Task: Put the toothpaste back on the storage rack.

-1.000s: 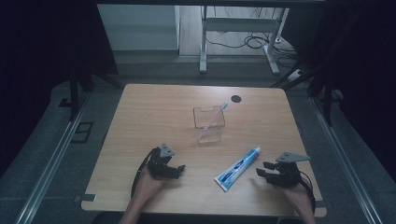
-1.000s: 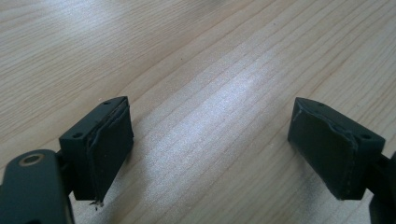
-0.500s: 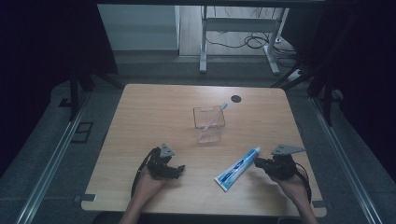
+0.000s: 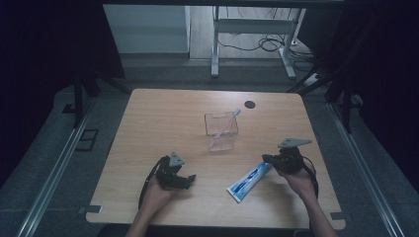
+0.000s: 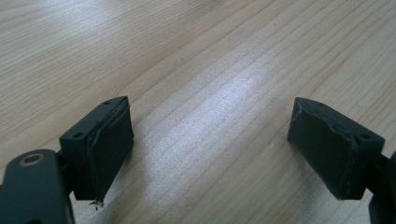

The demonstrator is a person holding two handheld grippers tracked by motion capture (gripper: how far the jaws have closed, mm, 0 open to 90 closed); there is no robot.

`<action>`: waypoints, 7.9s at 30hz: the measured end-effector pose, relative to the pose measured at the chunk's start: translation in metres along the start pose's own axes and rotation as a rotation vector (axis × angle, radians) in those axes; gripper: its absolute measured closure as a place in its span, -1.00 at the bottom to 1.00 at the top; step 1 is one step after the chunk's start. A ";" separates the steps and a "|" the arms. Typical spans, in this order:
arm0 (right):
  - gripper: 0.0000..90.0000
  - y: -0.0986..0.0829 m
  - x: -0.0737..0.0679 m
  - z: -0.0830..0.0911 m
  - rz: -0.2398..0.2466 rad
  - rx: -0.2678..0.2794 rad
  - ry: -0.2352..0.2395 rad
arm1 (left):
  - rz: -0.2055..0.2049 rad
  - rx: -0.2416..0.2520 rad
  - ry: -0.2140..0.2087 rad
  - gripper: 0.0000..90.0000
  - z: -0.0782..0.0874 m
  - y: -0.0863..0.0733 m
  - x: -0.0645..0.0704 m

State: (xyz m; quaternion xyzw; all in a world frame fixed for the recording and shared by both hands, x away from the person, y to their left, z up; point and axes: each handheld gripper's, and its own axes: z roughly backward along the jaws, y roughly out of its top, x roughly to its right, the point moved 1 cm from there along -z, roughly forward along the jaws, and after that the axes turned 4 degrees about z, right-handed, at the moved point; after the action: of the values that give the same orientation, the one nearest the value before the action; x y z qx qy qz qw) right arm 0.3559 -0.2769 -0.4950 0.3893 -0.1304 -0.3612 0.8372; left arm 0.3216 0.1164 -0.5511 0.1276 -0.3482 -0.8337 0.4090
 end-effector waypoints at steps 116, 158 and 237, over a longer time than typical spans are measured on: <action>0.04 -0.026 -0.044 0.028 0.006 -0.241 0.043 | 0.010 0.001 0.005 -0.68 0.000 -0.001 0.000; 0.55 -0.001 -0.057 -0.023 0.056 -0.489 -0.017 | 0.010 0.000 0.005 -0.68 0.000 -0.001 0.000; 0.63 0.082 -0.046 0.019 0.104 -0.058 0.024 | 0.004 0.000 0.007 -0.68 0.001 0.000 0.000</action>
State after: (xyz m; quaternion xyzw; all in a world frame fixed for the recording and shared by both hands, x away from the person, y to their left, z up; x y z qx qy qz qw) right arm 0.3553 -0.2195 -0.4179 0.3618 -0.1297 -0.3163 0.8673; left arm 0.3211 0.1169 -0.5510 0.1297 -0.3468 -0.8325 0.4121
